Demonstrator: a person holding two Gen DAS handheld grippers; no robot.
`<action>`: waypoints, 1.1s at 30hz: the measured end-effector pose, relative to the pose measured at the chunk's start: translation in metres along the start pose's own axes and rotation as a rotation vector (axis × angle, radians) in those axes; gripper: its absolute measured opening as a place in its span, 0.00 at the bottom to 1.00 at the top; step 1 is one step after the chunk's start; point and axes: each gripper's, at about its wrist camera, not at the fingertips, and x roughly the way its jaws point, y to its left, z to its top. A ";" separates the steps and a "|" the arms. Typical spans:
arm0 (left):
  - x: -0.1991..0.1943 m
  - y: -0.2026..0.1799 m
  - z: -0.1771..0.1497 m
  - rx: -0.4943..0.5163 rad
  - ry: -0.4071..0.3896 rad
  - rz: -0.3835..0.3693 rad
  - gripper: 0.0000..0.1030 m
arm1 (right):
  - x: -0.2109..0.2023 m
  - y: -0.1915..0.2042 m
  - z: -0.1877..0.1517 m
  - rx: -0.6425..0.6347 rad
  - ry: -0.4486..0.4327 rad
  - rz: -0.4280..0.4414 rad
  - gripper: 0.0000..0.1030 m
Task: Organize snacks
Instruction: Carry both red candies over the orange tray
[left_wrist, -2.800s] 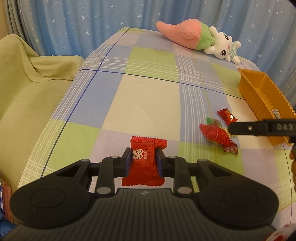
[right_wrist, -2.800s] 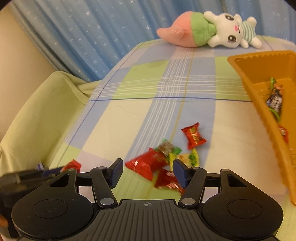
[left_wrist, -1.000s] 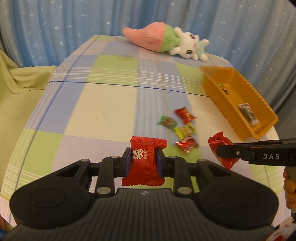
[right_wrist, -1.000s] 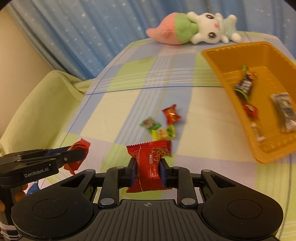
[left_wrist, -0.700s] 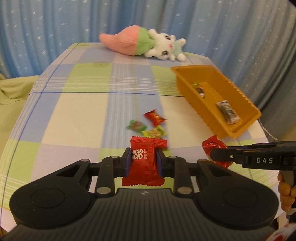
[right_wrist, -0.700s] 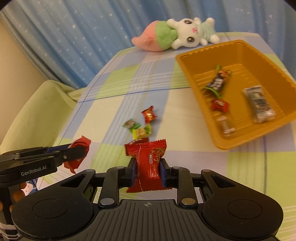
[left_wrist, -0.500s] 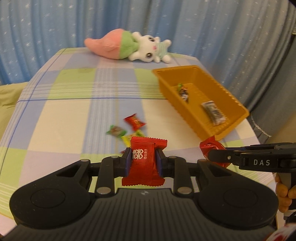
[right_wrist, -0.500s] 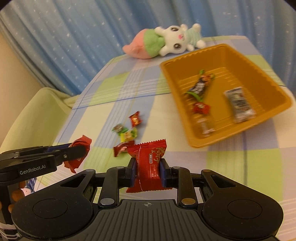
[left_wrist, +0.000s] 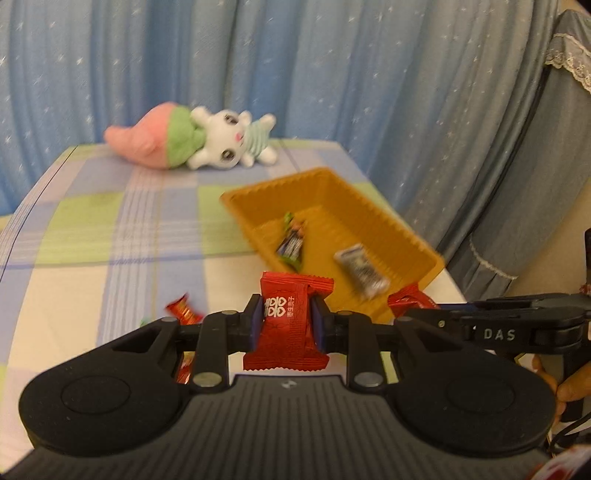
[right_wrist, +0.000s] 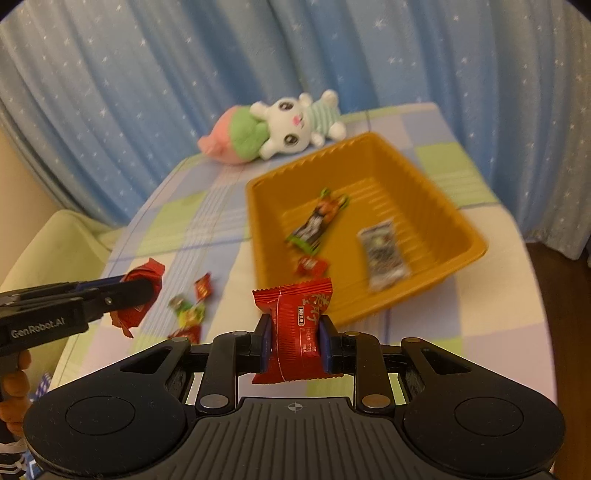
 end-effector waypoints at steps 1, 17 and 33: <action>0.002 -0.004 0.004 0.004 -0.006 -0.004 0.24 | -0.001 -0.004 0.004 0.000 -0.009 -0.004 0.26; 0.068 -0.036 0.056 0.002 -0.017 -0.019 0.24 | 0.013 -0.056 0.068 0.017 -0.079 -0.037 0.26; 0.140 -0.016 0.087 -0.038 0.050 0.018 0.24 | 0.077 -0.068 0.112 -0.005 -0.036 -0.014 0.26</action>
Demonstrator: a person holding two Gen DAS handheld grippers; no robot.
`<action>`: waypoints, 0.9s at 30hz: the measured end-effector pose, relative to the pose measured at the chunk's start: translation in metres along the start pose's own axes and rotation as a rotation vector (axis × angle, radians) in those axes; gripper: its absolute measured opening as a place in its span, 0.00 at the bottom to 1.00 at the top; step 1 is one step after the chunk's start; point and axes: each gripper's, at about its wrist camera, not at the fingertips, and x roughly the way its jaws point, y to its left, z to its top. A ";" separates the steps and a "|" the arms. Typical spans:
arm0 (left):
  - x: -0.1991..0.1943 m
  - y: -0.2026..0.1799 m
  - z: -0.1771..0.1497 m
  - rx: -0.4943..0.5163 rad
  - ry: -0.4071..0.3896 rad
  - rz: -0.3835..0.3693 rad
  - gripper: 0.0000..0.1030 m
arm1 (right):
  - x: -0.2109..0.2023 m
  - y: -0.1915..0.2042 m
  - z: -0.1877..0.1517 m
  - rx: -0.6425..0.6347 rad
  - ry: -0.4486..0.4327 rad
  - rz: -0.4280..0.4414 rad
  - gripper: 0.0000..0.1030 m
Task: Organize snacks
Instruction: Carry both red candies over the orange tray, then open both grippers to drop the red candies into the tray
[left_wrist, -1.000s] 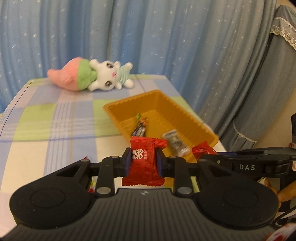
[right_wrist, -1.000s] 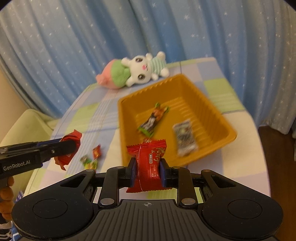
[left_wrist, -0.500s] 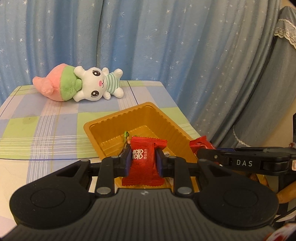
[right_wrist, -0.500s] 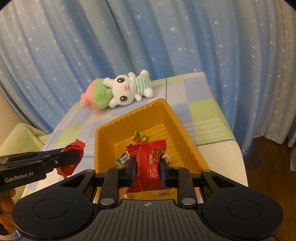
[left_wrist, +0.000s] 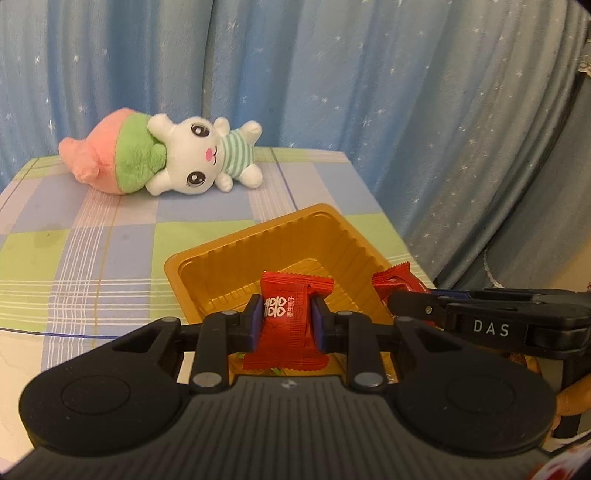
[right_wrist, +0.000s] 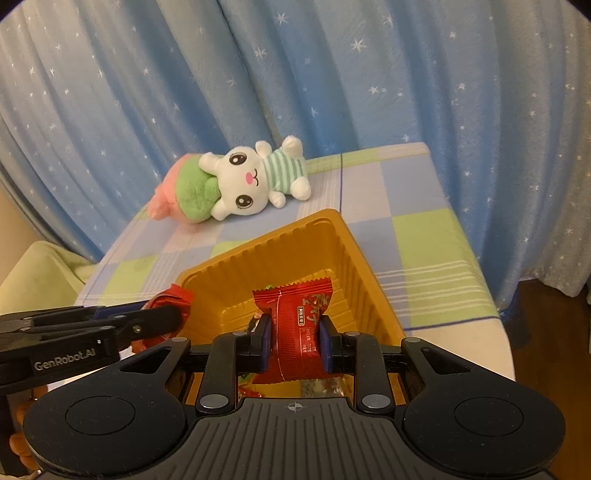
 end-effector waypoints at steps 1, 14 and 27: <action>0.004 0.001 0.001 -0.002 0.005 0.001 0.24 | 0.005 0.000 0.001 -0.003 0.007 0.000 0.26; 0.036 0.008 0.008 -0.015 0.046 -0.006 0.24 | 0.044 0.001 0.012 -0.016 0.017 0.011 0.26; 0.039 0.009 0.005 -0.025 0.066 -0.013 0.24 | 0.039 -0.010 0.012 0.028 -0.008 -0.006 0.57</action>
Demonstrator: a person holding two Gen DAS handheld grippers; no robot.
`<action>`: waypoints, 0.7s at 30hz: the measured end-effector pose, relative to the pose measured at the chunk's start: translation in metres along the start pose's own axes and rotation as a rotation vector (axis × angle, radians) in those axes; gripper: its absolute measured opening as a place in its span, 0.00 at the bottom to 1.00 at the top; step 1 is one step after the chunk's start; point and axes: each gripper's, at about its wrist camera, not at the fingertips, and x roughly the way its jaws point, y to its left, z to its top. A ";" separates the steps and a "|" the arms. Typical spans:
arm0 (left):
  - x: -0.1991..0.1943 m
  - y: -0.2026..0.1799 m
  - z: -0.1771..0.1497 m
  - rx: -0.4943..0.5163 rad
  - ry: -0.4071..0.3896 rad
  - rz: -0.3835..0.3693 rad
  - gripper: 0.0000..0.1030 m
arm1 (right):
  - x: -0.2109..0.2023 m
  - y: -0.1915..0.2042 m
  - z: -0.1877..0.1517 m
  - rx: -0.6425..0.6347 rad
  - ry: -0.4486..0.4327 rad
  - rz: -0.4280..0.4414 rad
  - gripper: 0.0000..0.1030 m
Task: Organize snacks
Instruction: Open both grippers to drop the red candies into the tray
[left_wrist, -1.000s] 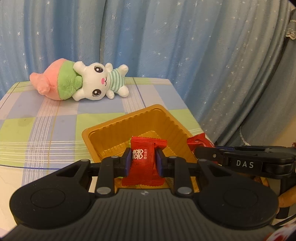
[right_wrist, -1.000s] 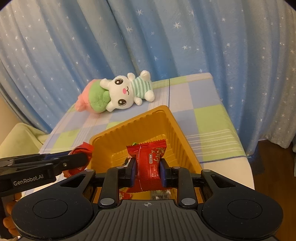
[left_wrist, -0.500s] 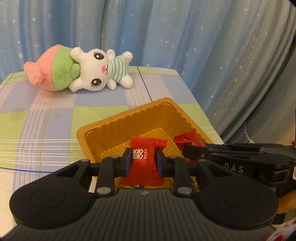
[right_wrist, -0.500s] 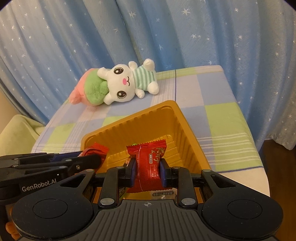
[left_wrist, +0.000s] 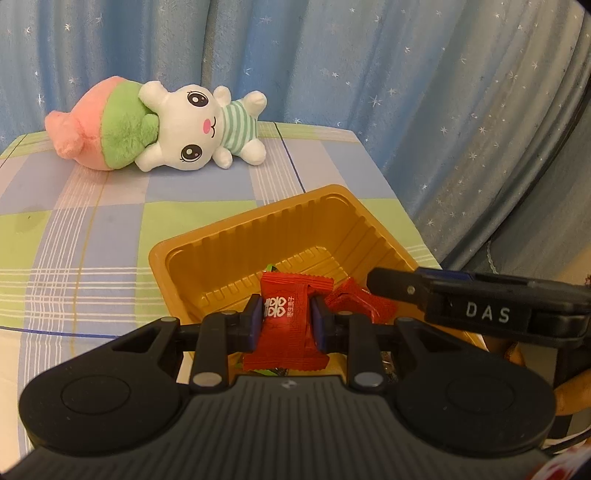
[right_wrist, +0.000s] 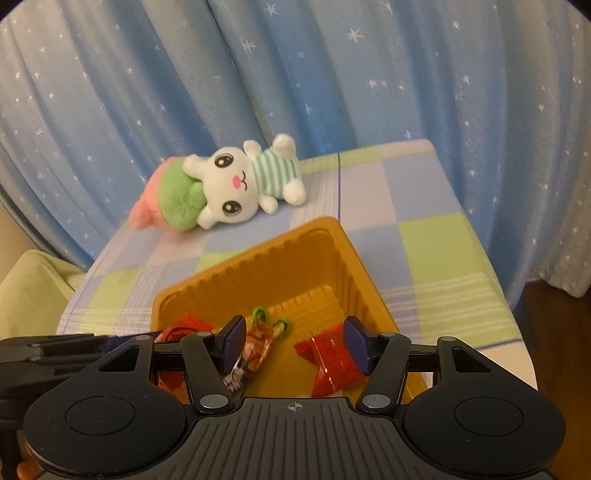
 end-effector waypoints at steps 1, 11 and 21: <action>0.000 0.000 0.000 0.001 0.001 -0.001 0.24 | -0.001 -0.001 -0.002 0.004 0.005 -0.001 0.57; -0.003 -0.011 0.000 0.020 -0.004 -0.016 0.24 | -0.015 -0.007 -0.015 0.032 0.023 -0.023 0.57; -0.016 -0.017 -0.003 0.033 -0.008 -0.018 0.24 | -0.031 -0.004 -0.022 0.041 0.027 -0.020 0.58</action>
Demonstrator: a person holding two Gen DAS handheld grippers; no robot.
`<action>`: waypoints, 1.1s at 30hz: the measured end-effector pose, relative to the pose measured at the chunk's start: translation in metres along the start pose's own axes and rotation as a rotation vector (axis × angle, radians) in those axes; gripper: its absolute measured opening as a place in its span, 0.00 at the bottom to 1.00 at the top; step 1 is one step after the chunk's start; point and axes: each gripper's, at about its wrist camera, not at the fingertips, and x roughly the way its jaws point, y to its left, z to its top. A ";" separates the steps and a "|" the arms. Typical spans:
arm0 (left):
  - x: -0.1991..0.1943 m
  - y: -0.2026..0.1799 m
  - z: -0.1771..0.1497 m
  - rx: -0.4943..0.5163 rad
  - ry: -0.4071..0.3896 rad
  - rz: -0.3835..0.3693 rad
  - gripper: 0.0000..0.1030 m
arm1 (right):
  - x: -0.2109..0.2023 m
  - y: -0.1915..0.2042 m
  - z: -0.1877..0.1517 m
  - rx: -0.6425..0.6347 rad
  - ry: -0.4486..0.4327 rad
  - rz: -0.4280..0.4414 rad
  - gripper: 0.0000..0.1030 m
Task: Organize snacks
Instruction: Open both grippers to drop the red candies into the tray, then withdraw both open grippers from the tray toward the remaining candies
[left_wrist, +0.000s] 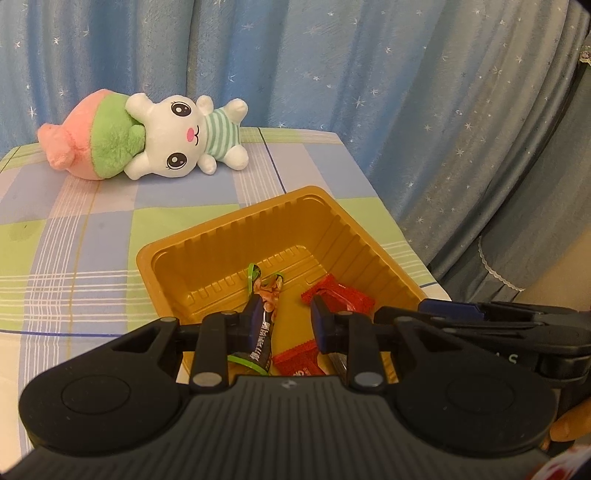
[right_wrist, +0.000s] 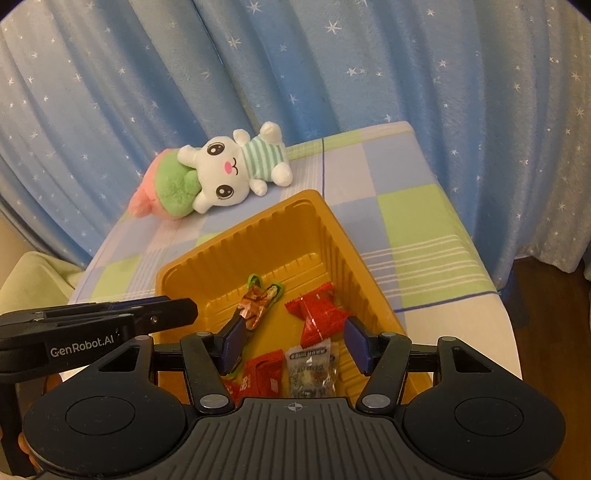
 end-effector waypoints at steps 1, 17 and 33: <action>-0.002 0.000 -0.001 0.000 0.000 0.000 0.24 | -0.002 0.001 -0.002 -0.001 0.004 -0.001 0.59; -0.063 0.002 -0.048 -0.009 0.003 0.001 0.42 | -0.049 0.021 -0.032 -0.044 -0.011 -0.010 0.80; -0.127 0.020 -0.116 -0.045 0.022 0.049 0.45 | -0.084 0.051 -0.085 -0.083 0.035 0.020 0.84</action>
